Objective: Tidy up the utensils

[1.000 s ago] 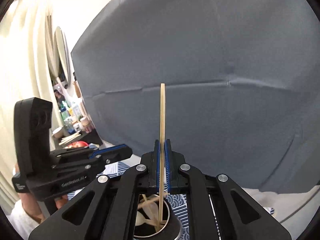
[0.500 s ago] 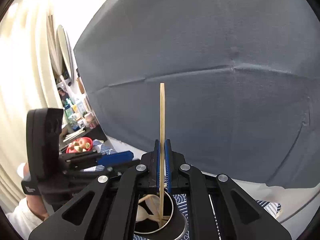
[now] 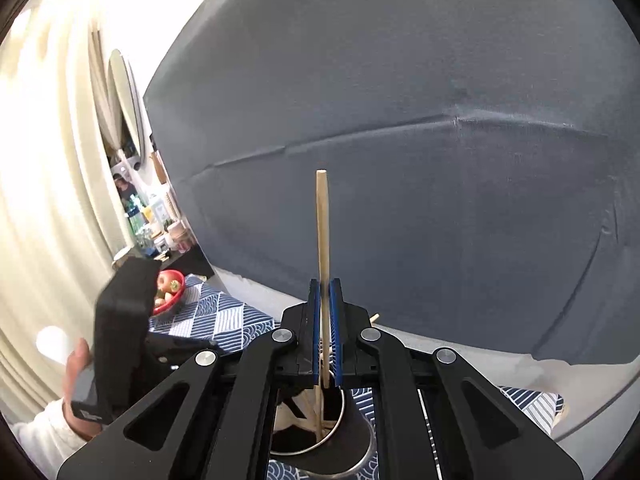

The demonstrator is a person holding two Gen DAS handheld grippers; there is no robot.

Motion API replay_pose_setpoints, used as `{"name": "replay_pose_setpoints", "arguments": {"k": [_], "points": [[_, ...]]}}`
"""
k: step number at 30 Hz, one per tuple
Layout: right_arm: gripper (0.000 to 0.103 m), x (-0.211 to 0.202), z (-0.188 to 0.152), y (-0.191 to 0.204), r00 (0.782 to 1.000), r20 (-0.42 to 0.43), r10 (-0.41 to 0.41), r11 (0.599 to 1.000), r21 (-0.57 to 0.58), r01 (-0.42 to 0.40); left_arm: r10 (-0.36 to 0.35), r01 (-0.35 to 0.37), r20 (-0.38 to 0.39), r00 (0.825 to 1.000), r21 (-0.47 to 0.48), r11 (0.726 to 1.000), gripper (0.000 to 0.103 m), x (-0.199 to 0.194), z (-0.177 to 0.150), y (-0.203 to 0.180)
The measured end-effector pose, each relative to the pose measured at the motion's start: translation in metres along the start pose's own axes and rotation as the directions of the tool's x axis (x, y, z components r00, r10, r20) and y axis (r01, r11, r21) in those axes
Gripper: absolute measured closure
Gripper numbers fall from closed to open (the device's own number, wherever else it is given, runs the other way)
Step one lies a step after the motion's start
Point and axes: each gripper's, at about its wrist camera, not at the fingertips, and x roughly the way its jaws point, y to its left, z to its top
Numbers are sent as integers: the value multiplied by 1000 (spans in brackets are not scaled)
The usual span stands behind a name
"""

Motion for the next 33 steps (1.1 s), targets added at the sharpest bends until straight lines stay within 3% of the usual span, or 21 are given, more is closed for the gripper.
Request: {"name": "replay_pose_setpoints", "arguments": {"k": [3, 9, 14, 17, 24, 33], "points": [[98, -1, 1, 1, 1000, 0, -2, 1000, -1, 2, 7, -7, -17, 1000, 4, 1000, 98, 8, -4, 4], [98, -3, 3, 3, 1000, 3, -7, 1000, -4, 7, -26, 29, 38, 999, -65, 997, 98, -7, -2, 15], [98, -7, 4, 5, 1000, 8, -6, 1000, -16, 7, -58, 75, 122, 991, -138, 988, 98, -25, 0, 27], [98, -12, 6, 9, 1000, 13, -1, 1000, -29, 2, -106, 144, 198, 975, -187, 972, 98, -32, 0, 33], [98, -17, 6, 14, 1000, -4, 2, 998, -56, -2, -284, 385, 378, 881, -224, 895, 98, -25, -11, 41], [98, -14, -7, 16, 997, -71, 10, 996, -91, -17, -321, 499, 512, 797, -258, 827, 98, 0, -27, 58]]}}
